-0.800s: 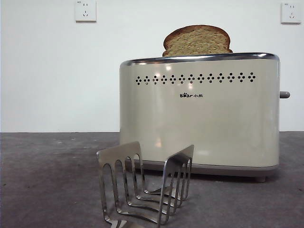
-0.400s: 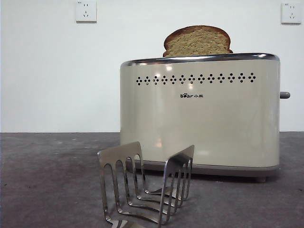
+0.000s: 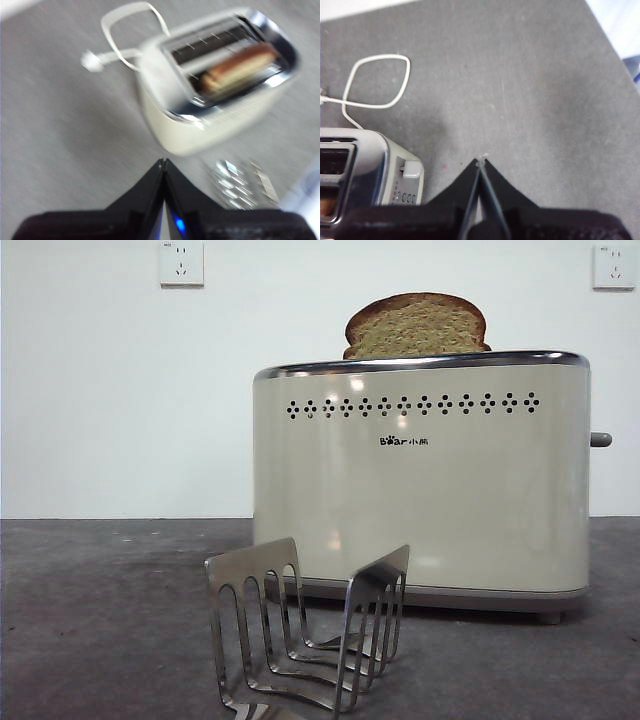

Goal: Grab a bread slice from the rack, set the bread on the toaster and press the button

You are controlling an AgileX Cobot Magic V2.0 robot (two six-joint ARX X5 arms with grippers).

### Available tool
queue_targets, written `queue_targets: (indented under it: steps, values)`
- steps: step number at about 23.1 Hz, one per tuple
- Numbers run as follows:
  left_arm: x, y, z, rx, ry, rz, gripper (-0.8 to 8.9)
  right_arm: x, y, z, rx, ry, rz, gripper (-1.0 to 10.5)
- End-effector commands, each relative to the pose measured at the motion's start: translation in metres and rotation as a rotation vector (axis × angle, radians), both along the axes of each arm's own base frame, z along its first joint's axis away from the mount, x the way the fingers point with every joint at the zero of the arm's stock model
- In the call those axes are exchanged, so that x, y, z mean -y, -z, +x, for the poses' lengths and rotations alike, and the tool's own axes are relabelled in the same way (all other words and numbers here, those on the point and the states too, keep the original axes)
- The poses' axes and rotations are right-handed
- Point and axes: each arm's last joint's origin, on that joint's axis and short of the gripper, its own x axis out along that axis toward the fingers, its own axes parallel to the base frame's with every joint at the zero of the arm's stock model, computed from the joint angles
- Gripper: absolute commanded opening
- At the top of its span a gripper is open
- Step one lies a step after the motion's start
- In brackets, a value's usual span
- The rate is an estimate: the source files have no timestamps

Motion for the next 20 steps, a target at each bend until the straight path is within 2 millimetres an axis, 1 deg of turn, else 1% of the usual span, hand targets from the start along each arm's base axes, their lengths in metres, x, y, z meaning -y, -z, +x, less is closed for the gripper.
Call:
queue_targets:
  steps: [1, 2, 4, 6, 8, 10, 11, 13, 15, 17, 20]
  values:
    - [-0.016, 0.024, 0.006, 0.224, -0.027, -0.009, -0.03, 0.003, 0.008, 0.016, -0.062, -0.004, 0.006, 0.0]
    - [-0.024, 0.038, 0.007, 0.318, -0.077, -0.048, -0.03, 0.005, 0.014, 0.027, -0.092, -0.004, 0.012, 0.0]
    - [-0.044, 0.067, -0.001, 0.475, -0.179, -0.102, -0.03, 0.009, 0.025, 0.048, -0.152, -0.004, 0.023, 0.0]
    - [-0.061, 0.101, -0.011, 0.561, -0.275, -0.107, -0.03, 0.012, 0.035, 0.066, -0.192, -0.004, 0.031, 0.0]
    - [-0.076, 0.147, -0.018, 0.575, -0.365, -0.084, -0.03, 0.016, 0.045, 0.084, -0.217, -0.004, 0.036, 0.0]
    - [-0.086, 0.192, -0.027, 0.552, -0.441, -0.081, -0.03, 0.019, 0.054, 0.102, -0.223, -0.004, 0.037, 0.0]
    - [-0.088, 0.213, -0.032, 0.528, -0.470, -0.085, -0.03, 0.021, 0.058, 0.109, -0.219, -0.004, 0.036, 0.0]
    - [-0.092, 0.246, -0.041, 0.503, -0.504, -0.085, -0.03, 0.023, 0.063, 0.123, -0.195, -0.004, 0.032, 0.0]
    - [-0.093, 0.270, -0.046, 0.509, -0.516, -0.091, -0.03, 0.025, 0.066, 0.135, -0.155, -0.004, 0.024, 0.0]
    - [-0.093, 0.286, -0.050, 0.506, -0.533, -0.129, -0.03, 0.027, 0.066, 0.144, -0.106, -0.004, 0.014, 0.0]
    - [-0.093, 0.291, -0.055, 0.479, -0.555, -0.115, -0.03, 0.029, 0.062, 0.150, -0.026, -0.003, -0.001, 0.0]
